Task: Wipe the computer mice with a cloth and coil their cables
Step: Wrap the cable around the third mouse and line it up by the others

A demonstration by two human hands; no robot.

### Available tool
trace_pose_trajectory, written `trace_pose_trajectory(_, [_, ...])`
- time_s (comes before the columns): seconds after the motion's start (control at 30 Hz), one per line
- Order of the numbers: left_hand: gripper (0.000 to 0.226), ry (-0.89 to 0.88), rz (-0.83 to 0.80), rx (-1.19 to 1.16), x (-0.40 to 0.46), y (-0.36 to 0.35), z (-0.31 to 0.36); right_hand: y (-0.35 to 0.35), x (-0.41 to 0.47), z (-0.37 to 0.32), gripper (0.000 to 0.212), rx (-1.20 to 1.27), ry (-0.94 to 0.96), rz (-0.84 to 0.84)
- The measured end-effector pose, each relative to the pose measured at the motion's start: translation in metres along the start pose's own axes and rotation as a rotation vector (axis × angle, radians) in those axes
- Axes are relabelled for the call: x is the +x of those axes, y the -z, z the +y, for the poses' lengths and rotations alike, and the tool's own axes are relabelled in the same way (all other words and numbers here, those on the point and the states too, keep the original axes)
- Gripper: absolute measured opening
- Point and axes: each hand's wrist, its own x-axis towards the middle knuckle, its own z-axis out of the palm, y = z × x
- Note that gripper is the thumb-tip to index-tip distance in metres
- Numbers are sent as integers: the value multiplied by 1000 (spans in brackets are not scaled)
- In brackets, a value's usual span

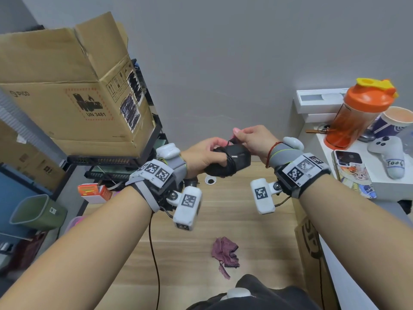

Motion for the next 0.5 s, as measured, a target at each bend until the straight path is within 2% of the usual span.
trace_pose_trajectory(0.13, [62,28,137,-314,5,4,-1,0,-11,4,52,129,-186,-148])
trace_pose_trajectory(0.23, [51,20,259,-456,12,7,-7,-6,-18,7,60,275,-224,-304])
trace_pose_trajectory(0.33, [36,49,160,-506,16,8,-13,-15,-22,11,46,286,-147,-354])
trace_pose_trajectory(0.4, [41,110,146,-501,21,10,-18,-20,-20,13,33,263,-115,-303])
trace_pose_trajectory(0.5, [55,209,178,-458,26,9,-32,-24,-18,19,17,229,-114,-310])
